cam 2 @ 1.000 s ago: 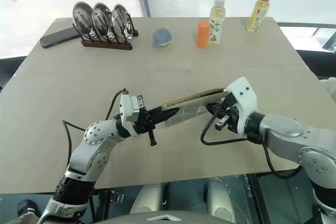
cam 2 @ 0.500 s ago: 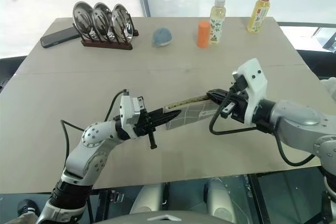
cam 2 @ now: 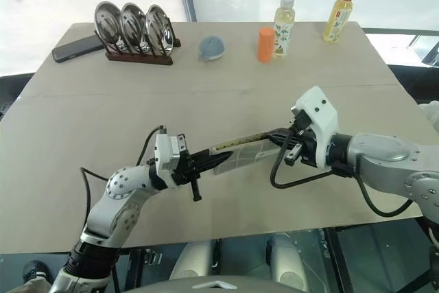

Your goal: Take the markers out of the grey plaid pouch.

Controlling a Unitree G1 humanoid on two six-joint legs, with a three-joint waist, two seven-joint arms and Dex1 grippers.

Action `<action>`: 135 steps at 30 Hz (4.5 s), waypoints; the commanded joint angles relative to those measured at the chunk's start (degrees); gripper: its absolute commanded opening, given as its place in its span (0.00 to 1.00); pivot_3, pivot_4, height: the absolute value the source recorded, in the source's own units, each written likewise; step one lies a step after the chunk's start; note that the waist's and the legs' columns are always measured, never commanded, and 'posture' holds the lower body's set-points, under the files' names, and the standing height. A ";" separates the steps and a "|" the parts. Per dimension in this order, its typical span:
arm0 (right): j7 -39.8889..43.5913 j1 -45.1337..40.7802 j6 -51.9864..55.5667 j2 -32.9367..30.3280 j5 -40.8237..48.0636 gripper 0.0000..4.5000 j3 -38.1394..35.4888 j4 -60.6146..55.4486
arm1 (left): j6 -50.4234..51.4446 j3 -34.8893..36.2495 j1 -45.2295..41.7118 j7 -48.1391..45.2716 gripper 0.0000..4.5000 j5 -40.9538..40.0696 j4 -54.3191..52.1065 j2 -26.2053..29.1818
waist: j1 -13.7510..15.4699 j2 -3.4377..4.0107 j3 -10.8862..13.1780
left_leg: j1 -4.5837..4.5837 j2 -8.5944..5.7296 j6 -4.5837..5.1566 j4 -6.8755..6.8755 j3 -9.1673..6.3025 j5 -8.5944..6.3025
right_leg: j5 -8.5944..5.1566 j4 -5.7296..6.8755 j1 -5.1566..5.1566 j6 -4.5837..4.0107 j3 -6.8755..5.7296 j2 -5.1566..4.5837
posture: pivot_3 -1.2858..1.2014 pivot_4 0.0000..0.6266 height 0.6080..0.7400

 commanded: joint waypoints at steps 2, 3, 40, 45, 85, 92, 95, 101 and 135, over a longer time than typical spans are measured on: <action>1.74 -0.13 0.25 -1.57 -2.33 0.01 0.76 -1.54 | -0.97 0.71 0.64 0.13 0.00 -0.72 -4.30 0.39 | 0.03 0.00 0.00 | 0.00 0.00 0.00 0.00 0.00 0.00 | 0.00 0.00 0.00 0.00 0.00 0.00 | 0.52 0.24 1.00; 2.24 0.32 0.24 -1.19 -4.61 0.01 2.56 -1.67 | -0.98 0.71 0.91 0.04 0.00 -0.85 -4.58 0.50 | -0.02 0.00 0.00 | 0.00 0.00 0.00 0.00 0.00 0.00 | 0.00 0.00 0.00 0.00 0.00 0.00 | 0.52 0.24 1.00; 42.61 -8.04 -22.43 -7.04 -70.08 0.66 36.39 0.09 | 13.15 4.05 1.14 -6.79 0.00 -13.09 6.31 0.07 | -0.16 0.10 0.11 | 0.07 -0.01 -0.02 -0.09 0.09 0.00 | -0.01 -0.05 -0.17 0.02 0.01 0.00 | 0.52 0.24 1.00; 45.50 -9.08 -22.61 -5.23 -73.43 0.99 36.43 0.91 | 9.62 4.57 3.05 -9.27 0.00 -11.55 8.81 0.00 | -0.25 0.11 0.11 | 0.08 0.00 -0.02 -0.08 0.09 0.00 | 0.00 -0.03 -0.17 0.01 0.02 0.01 | 0.52 0.24 1.00; 42.27 -8.32 -12.14 11.19 -74.54 0.82 19.96 5.62 | -17.20 11.56 -19.17 -24.11 0.00 -2.71 35.51 -1.84 | -0.10 0.25 -0.07 | 0.07 -0.05 -0.01 -0.05 -0.03 0.01 | 0.02 0.07 -0.15 -0.01 -0.06 0.03 | 0.52 0.24 1.00; 37.44 -11.16 -11.12 19.35 -72.07 0.82 16.96 11.55 | -25.72 10.52 -29.22 -24.13 0.00 0.68 39.90 -3.73 | -0.06 0.21 -0.02 | -0.06 -0.09 -0.01 -0.07 -0.01 0.01 | 0.05 0.03 -0.13 0.04 -0.02 0.04 | 0.52 0.24 1.00; 35.39 -13.14 -7.02 23.61 -68.54 0.82 12.75 13.14 | -21.62 8.95 -31.26 -20.71 0.00 1.02 35.34 -4.76 | -0.08 0.22 -0.01 | -0.06 -0.09 -0.01 -0.10 -0.02 0.01 | 0.15 0.05 -0.12 0.22 -0.02 0.05 | 0.52 0.24 1.00; 32.39 -14.80 1.86 28.31 -62.21 0.64 5.85 12.27 | 1.04 5.39 -29.71 -16.23 0.00 -6.03 20.65 -3.24 | -0.15 0.21 0.02 | -0.06 -0.09 -0.01 -0.12 -0.09 0.01 | 0.16 0.13 -0.11 0.26 -0.03 0.07 | 0.52 0.24 1.00; 38.85 -10.97 -28.02 16.43 -93.76 0.34 43.36 29.43 | 31.84 8.21 -14.76 -6.73 0.00 -18.24 11.24 -1.77 | -1.48 -0.05 -0.02 | 0.40 -0.10 -0.01 -0.04 -0.12 0.02 | -0.01 0.19 0.15 0.06 0.00 0.10 | 0.52 0.24 1.00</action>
